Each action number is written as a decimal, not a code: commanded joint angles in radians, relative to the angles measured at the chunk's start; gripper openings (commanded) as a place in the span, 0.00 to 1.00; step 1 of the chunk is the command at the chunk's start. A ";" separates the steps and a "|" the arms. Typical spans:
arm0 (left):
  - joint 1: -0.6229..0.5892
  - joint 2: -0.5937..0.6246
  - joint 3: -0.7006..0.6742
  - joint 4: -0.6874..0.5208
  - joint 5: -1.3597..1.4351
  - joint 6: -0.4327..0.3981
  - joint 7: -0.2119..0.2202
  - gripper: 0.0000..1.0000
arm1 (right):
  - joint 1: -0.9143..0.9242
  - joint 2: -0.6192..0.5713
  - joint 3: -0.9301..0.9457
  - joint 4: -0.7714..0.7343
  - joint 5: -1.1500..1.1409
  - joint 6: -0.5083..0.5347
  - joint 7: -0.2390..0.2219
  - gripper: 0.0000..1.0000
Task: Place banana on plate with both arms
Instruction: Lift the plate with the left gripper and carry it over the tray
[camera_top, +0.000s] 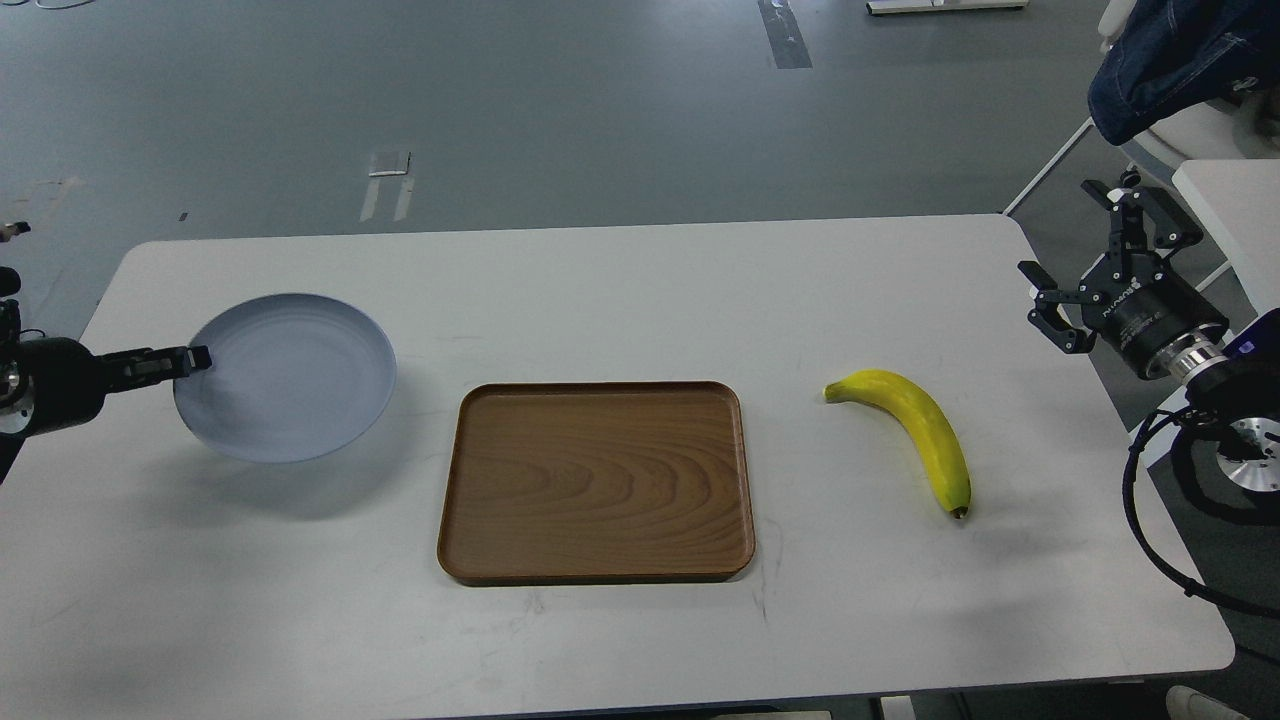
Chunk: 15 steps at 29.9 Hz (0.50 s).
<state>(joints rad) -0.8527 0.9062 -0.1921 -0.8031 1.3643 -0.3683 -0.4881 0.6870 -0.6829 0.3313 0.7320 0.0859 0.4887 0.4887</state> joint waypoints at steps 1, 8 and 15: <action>-0.058 -0.001 0.002 -0.098 0.002 -0.030 -0.001 0.00 | -0.001 0.000 0.000 0.000 0.000 0.000 0.000 1.00; -0.101 -0.024 0.002 -0.303 0.018 -0.032 -0.001 0.00 | -0.001 -0.015 0.000 0.003 0.000 0.000 0.000 1.00; -0.101 -0.197 0.003 -0.315 0.091 -0.034 -0.001 0.00 | -0.001 -0.076 0.000 0.000 0.000 0.000 0.000 1.00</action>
<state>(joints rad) -0.9539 0.7746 -0.1890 -1.1230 1.4138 -0.4008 -0.4891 0.6849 -0.7358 0.3308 0.7320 0.0859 0.4887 0.4887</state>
